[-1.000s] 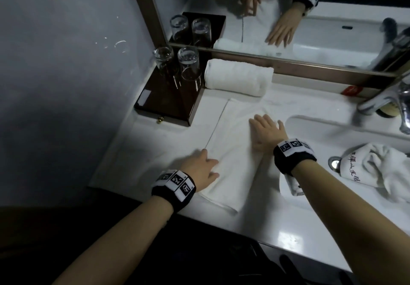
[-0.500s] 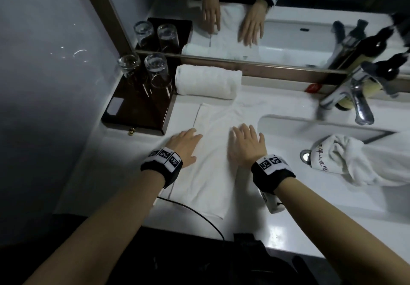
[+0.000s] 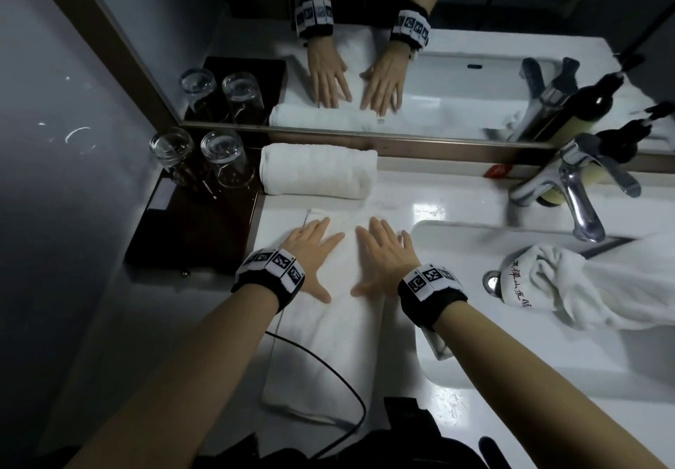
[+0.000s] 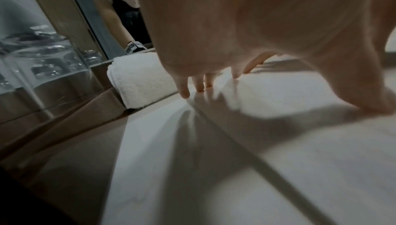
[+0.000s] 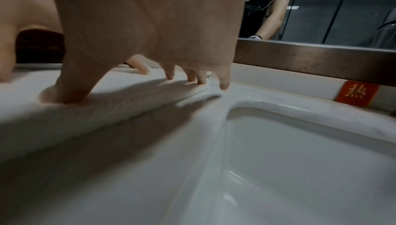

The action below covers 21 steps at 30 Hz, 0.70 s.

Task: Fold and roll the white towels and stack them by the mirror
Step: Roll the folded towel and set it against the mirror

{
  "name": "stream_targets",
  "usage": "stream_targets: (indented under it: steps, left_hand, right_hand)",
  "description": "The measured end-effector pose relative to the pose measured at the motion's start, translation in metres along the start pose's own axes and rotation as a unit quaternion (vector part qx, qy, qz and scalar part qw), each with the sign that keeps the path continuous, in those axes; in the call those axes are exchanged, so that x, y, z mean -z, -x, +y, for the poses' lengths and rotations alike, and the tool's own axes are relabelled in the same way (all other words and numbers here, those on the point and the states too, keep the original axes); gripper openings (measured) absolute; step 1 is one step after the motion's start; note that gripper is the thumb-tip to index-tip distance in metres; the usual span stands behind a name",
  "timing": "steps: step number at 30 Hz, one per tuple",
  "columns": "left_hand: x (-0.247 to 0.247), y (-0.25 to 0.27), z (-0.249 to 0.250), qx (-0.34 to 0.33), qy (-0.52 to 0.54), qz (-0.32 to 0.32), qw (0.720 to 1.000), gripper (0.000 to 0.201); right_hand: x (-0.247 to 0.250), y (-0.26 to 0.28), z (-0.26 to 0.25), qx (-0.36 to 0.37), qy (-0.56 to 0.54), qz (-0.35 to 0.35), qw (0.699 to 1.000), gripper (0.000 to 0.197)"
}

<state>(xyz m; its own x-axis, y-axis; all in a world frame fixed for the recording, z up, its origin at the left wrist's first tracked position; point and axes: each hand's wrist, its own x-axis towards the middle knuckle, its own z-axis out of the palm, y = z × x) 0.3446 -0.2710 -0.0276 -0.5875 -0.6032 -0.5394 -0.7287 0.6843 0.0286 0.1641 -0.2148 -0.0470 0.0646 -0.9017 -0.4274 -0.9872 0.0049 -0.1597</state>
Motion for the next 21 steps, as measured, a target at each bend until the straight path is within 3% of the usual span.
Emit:
stream_targets:
  steps: [11, 17, 21]
  left_hand:
    - [-0.005, -0.009, -0.014, 0.052, -0.013, 0.0, 0.999, 0.124]
    - [-0.026, 0.025, 0.002, 0.023, 0.031, 0.047, 0.998, 0.102]
    - [-0.046, 0.051, 0.025, -0.001, 0.077, 0.058, 0.995, 0.101]
  right_hand:
    - [0.024, -0.014, 0.004, 0.044, 0.055, -0.022, 0.997, 0.114]
    - [0.005, 0.027, -0.03, 0.024, 0.007, 0.005, 1.0, 0.063]
    - [-0.026, 0.061, -0.052, 0.033, -0.01, 0.021, 0.999, 0.072]
